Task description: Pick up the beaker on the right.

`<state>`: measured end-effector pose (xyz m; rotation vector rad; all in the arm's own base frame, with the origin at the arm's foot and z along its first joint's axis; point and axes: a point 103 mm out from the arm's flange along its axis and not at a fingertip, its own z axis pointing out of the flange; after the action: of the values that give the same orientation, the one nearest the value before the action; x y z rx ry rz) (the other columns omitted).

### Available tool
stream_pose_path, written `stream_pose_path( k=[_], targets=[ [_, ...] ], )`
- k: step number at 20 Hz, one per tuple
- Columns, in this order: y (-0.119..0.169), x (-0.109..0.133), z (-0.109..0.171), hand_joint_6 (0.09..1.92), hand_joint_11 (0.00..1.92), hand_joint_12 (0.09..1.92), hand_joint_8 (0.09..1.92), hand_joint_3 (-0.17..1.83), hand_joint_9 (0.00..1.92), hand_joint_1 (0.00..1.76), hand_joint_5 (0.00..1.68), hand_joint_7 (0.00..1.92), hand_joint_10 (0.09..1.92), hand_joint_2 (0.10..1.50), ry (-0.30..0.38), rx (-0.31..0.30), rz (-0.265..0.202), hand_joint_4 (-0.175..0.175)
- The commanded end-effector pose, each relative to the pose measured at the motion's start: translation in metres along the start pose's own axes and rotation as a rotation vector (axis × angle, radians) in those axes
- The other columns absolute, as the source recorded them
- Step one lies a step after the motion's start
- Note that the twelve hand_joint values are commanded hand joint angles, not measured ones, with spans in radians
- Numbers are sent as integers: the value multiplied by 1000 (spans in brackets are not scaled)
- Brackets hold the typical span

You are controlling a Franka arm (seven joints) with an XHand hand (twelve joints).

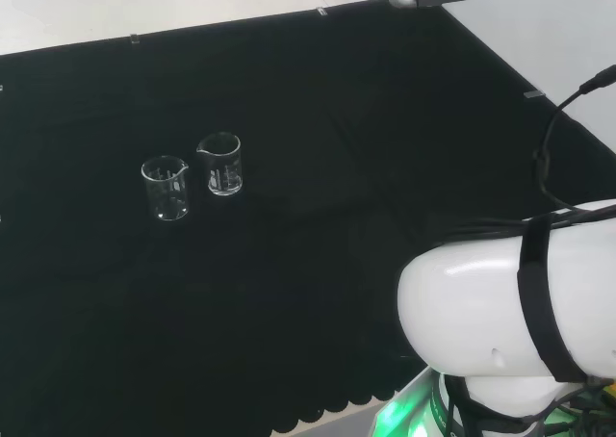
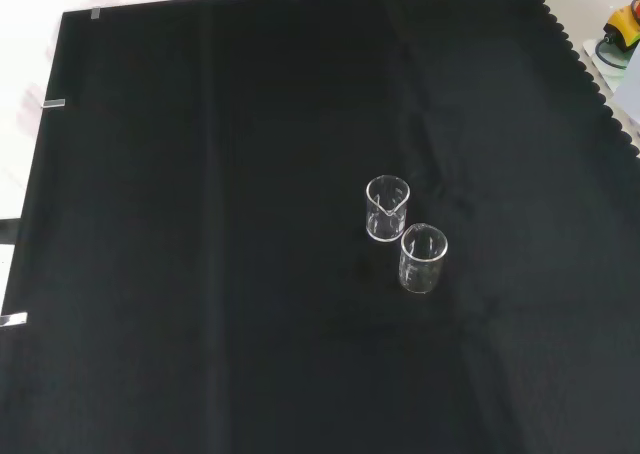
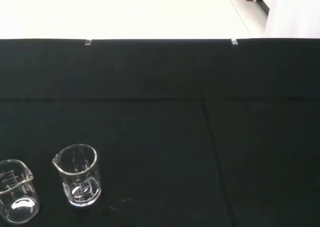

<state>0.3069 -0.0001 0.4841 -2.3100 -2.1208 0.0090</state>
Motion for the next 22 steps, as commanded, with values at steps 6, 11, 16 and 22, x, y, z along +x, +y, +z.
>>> stream_pose_path(
  k=[6, 11, 16, 22],
  targets=[
    [6, 39, 12, 87, 0, 759, 552, 726, 60, 57, 176, 41, 621, 1175, 51, 4, -47, -63],
    [9, 42, 15, 87, 0, 757, 551, 722, 60, 57, 181, 42, 621, 1175, 72, 12, -55, -63],
    [12, 23, 22, 87, 0, 751, 552, 717, 64, 84, 179, 46, 624, 1151, 84, 26, -49, -64],
    [15, 0, 31, 87, 0, 760, 587, 792, 77, 271, 180, 50, 659, 976, 99, 34, -40, -70]
  ],
)
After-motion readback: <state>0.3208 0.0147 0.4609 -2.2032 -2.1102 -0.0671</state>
